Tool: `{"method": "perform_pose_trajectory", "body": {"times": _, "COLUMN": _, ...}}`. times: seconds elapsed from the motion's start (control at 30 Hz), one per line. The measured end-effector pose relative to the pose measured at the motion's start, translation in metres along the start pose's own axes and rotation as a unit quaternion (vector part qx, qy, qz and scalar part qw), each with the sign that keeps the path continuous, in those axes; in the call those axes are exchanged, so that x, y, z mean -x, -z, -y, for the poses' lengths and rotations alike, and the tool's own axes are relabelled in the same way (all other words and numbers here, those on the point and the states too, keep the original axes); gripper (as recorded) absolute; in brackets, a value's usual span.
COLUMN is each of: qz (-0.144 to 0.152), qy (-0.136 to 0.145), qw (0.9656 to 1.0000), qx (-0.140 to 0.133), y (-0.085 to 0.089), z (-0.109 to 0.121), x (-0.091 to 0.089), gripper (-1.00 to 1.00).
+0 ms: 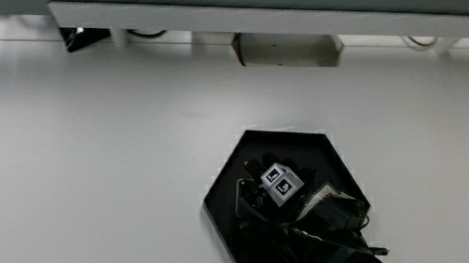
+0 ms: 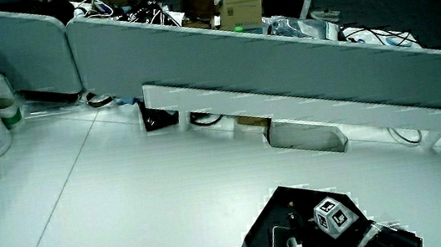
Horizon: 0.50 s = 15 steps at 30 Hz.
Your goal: Pick speaker from plate
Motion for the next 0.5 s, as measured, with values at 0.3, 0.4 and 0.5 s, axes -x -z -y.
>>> {"method": "perform_pose_trajectory", "body": {"times": 0.3, "qz": 0.041, "qy": 0.032, "qw": 0.9943, "qx": -0.093, "y": -0.013, "z": 0.013, "x": -0.003, "gripper": 1.00}}
{"method": "perform_pose_trajectory", "body": {"times": 0.4, "qz": 0.030, "qy": 0.035, "qw": 0.9945, "qx": -0.094, "y": -0.009, "z": 0.014, "x": -0.009, "gripper": 1.00}}
{"method": "perform_pose_trajectory", "body": {"times": 0.5, "qz": 0.024, "qy": 0.030, "qw": 0.9953, "qx": -0.089, "y": -0.005, "z": 0.017, "x": -0.013, "gripper": 1.00}}
